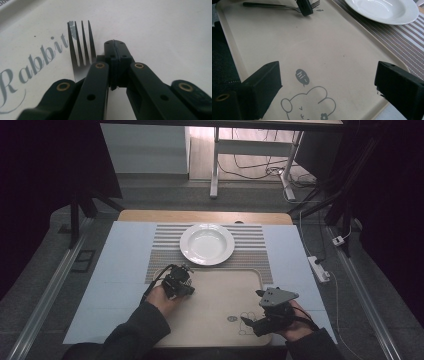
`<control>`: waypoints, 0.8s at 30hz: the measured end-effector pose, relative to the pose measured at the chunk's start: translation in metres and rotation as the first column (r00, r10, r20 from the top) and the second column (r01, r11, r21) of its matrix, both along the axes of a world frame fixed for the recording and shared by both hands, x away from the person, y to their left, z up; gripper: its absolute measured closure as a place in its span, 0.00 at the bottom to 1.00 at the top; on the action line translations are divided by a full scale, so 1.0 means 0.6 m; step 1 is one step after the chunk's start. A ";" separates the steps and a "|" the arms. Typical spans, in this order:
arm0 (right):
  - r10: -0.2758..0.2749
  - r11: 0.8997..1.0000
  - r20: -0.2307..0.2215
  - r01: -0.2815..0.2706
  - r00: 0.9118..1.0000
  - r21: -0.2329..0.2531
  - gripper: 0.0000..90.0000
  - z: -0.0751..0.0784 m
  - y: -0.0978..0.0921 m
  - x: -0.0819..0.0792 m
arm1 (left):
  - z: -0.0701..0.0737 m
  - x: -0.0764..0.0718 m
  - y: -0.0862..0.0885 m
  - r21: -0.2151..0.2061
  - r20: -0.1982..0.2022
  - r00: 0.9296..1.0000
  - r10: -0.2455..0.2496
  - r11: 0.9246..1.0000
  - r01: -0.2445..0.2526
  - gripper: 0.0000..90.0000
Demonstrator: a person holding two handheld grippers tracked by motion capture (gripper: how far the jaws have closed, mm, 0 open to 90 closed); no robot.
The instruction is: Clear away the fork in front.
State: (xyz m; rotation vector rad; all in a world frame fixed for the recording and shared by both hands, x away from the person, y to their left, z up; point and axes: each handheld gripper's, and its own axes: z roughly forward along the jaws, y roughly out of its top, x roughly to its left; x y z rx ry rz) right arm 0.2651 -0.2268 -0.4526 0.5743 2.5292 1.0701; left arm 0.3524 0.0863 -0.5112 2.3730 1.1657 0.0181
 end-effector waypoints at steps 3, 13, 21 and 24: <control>-0.001 1.000 0.001 0.001 1.000 0.004 0.08 0.000 -0.001 0.000 | 0.000 0.003 0.007 0.010 0.006 1.000 0.029 1.000 -0.030 0.99; -0.003 1.000 0.002 0.003 1.000 -0.001 0.08 0.000 -0.002 0.001 | -0.003 0.009 0.063 0.000 -0.012 0.992 0.122 0.992 -0.122 0.99; -0.006 1.000 0.003 0.006 1.000 -0.005 0.08 0.001 -0.003 0.001 | -0.004 0.012 0.113 -0.004 -0.033 0.977 0.211 0.978 -0.211 0.99; -0.009 1.000 0.003 0.009 1.000 -0.002 0.08 0.001 -0.004 0.000 | -0.003 0.009 0.117 -0.015 -0.028 0.980 0.199 0.980 -0.199 0.98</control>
